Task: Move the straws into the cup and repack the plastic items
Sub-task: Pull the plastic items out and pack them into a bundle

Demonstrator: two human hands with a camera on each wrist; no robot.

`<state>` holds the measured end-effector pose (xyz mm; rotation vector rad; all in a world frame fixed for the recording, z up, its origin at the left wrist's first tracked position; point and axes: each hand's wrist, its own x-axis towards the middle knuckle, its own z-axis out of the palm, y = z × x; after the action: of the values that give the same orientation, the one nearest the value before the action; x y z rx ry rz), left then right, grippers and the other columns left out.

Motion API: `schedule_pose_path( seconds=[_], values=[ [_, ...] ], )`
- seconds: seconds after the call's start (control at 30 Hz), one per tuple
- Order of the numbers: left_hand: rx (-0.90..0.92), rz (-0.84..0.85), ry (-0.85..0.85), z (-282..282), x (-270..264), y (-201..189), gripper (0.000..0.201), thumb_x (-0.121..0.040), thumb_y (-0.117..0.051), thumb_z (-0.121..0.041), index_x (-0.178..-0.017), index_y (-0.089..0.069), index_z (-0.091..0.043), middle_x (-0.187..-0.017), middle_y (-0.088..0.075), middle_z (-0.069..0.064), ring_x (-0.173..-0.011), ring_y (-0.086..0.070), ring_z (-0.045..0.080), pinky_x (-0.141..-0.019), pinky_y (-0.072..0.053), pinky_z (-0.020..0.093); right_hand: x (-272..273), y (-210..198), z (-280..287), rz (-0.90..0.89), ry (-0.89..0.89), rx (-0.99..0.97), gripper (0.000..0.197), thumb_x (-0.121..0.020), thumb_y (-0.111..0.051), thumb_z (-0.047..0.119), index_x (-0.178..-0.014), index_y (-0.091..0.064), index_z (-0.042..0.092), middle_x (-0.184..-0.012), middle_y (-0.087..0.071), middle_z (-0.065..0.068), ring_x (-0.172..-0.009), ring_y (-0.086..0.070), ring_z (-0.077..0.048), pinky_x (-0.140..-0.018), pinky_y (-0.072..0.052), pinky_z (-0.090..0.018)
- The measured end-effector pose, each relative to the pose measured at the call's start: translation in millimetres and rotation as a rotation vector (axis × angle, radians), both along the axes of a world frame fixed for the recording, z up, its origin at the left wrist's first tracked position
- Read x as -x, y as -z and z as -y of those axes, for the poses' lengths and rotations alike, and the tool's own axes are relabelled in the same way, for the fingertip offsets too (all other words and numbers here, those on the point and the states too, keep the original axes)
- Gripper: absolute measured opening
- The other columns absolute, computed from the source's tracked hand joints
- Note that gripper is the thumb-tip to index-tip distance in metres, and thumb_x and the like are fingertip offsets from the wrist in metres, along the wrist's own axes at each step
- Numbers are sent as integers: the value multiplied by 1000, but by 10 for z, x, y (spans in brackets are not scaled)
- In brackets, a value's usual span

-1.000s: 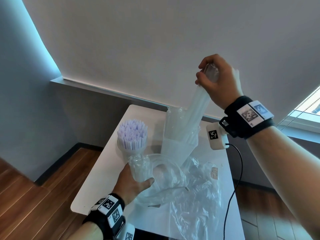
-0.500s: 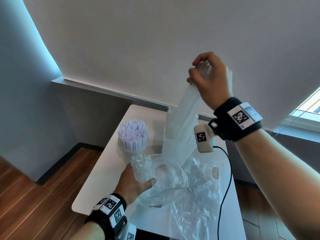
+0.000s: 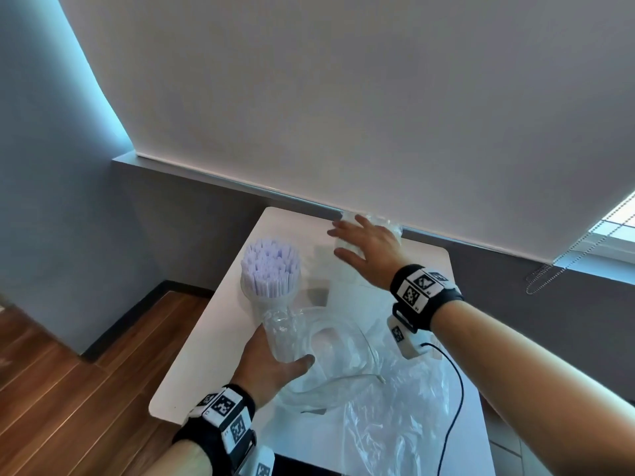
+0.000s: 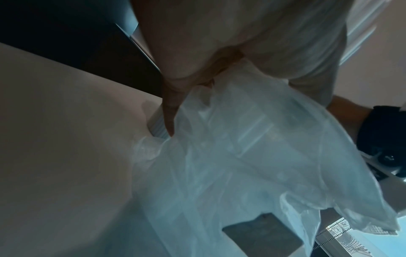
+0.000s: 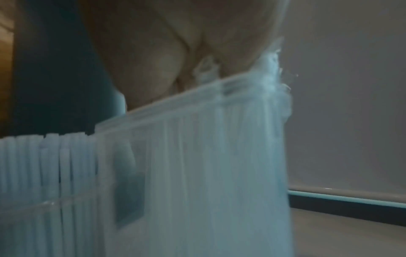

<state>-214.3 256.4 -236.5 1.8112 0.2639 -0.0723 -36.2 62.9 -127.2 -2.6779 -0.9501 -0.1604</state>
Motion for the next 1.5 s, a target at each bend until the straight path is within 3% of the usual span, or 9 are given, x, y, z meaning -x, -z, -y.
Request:
schedule_pose_path(
  seconds=[0.1, 0.2, 0.43, 0.53, 0.63, 0.83, 1.17, 1.33, 1.5],
  values=[
    [16, -1, -4, 3, -4, 2, 77, -55, -88, -37, -124, -55, -28, -115, -62, -16, -107, -57, -1, -87, -42, 18, 44, 24, -16, -52, 71, 271, 50, -101, -20, 56, -151, -22, 46, -158, -20, 23, -151, -5, -16, -119, -5, -51],
    [4, 11, 2, 7, -5, -6, 78, -53, -86, -40, -124, -55, -29, -114, -61, -18, -107, -56, -3, -87, -41, 17, 71, -32, -5, -4, 80, 375, 61, -96, -15, 67, -153, -12, 44, -160, -12, 23, -151, 3, -17, -118, 2, -57],
    [-12, 20, 27, 1, -3, -9, 85, -46, -80, -53, -124, -54, -29, -115, -62, -15, -109, -58, 3, -91, -44, 23, 87, -29, 117, 37, 168, 380, 53, -102, -40, 43, -150, -18, 47, -160, -12, 24, -151, -2, -14, -114, -5, -60],
    [-2, 31, 25, -3, -2, -11, 83, -47, -81, -52, -123, -55, -28, -114, -64, -14, -109, -59, 4, -91, -46, 23, 216, -194, 61, 111, 144, 251, 58, -94, -47, 56, -147, -27, 43, -161, -13, 18, -150, -2, -20, -111, -11, -61],
    [-1, 49, 29, -3, 3, -16, 77, -48, -82, -48, -118, -58, -27, -111, -66, -12, -106, -62, 4, -93, -50, 28, 586, -364, -127, 213, 48, -104, 45, -86, -53, 35, -131, -51, 34, -147, -43, 11, -137, -31, -21, -102, -31, -54],
    [4, 108, 38, 31, -12, -1, 69, -56, -85, -31, -120, -58, -29, -113, -69, -11, -108, -63, 4, -94, -52, 33, 1217, -92, -305, -500, -306, -160, 86, -70, -69, 14, -148, -33, 29, -148, -42, 7, -133, -38, -12, -111, -34, -30],
    [91, 61, 55, 57, 3, -53, 61, -59, -85, -39, -115, -63, -29, -108, -71, -12, -102, -66, 4, -87, -53, 27, 1323, 347, -227, -466, -64, -482, 44, -74, -67, 7, -115, -65, 22, -107, -66, 8, -96, -63, -7, -90, -51, -24],
    [172, 53, 54, 50, 37, -99, 62, -55, -85, -42, -112, -67, -26, -106, -74, -8, -101, -69, 9, -89, -54, 34, 1402, 362, -256, -476, -21, -574, 37, -69, -71, 7, -101, -65, 24, -99, -69, 13, -88, -64, -9, -79, -47, -15],
    [181, 46, 52, 19, 44, -137, 48, -66, -88, -28, -110, -69, -25, -102, -75, -10, -96, -69, 5, -82, -50, 24, 1445, 408, -289, -473, 25, -672, 31, -68, -74, 4, -90, -59, 22, -92, -70, 9, -76, -61, -14, -72, -50, -21]
  ],
)
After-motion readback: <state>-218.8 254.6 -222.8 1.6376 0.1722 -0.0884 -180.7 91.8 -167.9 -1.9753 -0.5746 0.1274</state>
